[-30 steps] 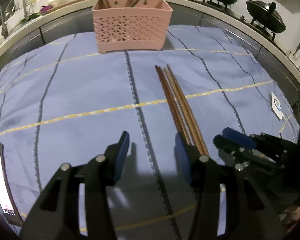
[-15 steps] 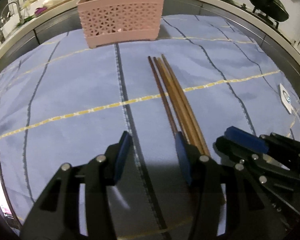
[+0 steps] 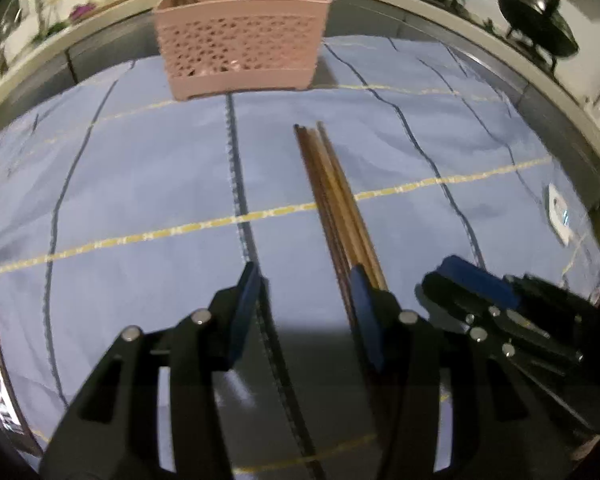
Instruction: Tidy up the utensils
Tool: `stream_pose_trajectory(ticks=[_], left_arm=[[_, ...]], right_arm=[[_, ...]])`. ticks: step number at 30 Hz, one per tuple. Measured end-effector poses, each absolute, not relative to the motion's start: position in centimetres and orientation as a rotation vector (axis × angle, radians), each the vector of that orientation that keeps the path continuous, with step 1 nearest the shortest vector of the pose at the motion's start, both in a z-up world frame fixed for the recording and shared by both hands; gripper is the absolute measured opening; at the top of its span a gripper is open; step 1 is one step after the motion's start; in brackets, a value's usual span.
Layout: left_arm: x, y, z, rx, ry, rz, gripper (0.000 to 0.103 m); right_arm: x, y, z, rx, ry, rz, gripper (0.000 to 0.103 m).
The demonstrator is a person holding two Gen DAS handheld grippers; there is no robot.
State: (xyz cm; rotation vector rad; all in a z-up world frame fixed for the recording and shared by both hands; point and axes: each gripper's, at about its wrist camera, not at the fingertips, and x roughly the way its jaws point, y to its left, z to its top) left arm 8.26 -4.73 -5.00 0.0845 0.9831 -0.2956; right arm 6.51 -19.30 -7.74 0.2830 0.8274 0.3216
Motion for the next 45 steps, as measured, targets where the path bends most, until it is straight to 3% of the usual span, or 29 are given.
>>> stream_pose_trajectory(ticks=[11,12,14,30,33,36,40,42,45], left_arm=[[7.8,-5.9,-6.0,0.175,0.962,-0.244,0.047],[7.8,-5.7,-5.9,0.177,0.957,-0.242,0.040],[7.7,-5.0,-5.7,0.166,0.945,-0.243,0.007],[7.3,1.5,-6.1,0.085,0.963,-0.175,0.007],[8.0,1.1,-6.0,0.101,0.964,-0.170,0.012],[9.6,0.8,-5.9,0.118,0.970,-0.160,0.028],[12.3,0.4,-5.7,0.163,0.957,-0.161,0.029],[13.3,0.0,-5.7,0.190,0.945,-0.177,0.027],[15.0,-0.7,-5.7,0.188,0.929,-0.239,0.007]], right_arm=[[6.5,-19.4,-8.0,0.287,0.831,0.320,0.021],[6.5,-19.3,-7.9,0.280,0.829,0.322,0.021],[6.6,-19.1,-7.8,0.267,0.829,0.327,0.021],[8.8,-15.5,-7.6,0.100,0.861,0.285,0.021],[9.5,-14.8,-7.6,0.056,0.860,0.275,0.021],[11.2,-15.2,-7.3,0.054,0.900,0.296,0.021],[15.0,-15.5,-6.6,0.000,0.967,0.308,0.021],[16.7,-15.3,-6.5,-0.022,0.985,0.319,0.021],[19.2,-14.9,-6.3,-0.031,0.994,0.341,0.018]])
